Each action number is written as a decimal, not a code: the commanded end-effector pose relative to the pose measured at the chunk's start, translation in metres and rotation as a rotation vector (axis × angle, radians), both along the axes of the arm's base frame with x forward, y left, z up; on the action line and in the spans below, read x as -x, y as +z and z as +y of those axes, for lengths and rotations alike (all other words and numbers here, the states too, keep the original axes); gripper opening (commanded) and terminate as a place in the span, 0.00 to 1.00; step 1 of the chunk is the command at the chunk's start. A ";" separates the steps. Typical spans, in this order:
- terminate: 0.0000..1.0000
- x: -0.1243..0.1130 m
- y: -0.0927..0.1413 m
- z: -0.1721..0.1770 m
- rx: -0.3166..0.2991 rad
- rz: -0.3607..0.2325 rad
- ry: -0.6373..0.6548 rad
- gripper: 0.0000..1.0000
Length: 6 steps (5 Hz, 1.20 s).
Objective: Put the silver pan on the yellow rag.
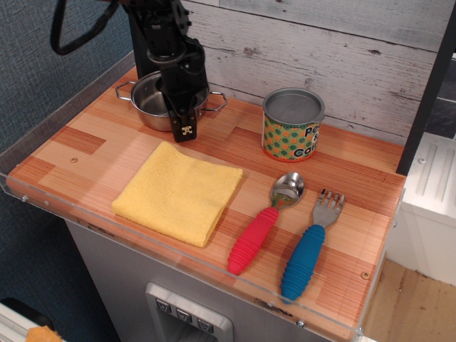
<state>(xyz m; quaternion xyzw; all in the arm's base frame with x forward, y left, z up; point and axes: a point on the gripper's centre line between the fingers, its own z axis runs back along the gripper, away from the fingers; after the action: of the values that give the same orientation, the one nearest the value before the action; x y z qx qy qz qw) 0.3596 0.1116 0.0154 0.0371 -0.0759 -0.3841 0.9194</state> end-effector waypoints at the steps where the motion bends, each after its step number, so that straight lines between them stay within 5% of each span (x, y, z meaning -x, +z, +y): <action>1: 0.00 -0.009 0.014 0.004 -0.038 -0.053 0.035 0.00; 3: 0.00 0.001 0.034 0.002 -0.073 -0.093 0.030 0.00; 5: 0.00 0.015 0.060 -0.013 -0.178 -0.136 0.059 0.00; 6: 0.00 0.028 0.069 -0.030 -0.226 -0.111 0.106 0.00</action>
<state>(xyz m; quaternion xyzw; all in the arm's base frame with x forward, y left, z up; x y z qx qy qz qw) 0.3190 0.0803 0.0645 0.1465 -0.0556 -0.3352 0.9290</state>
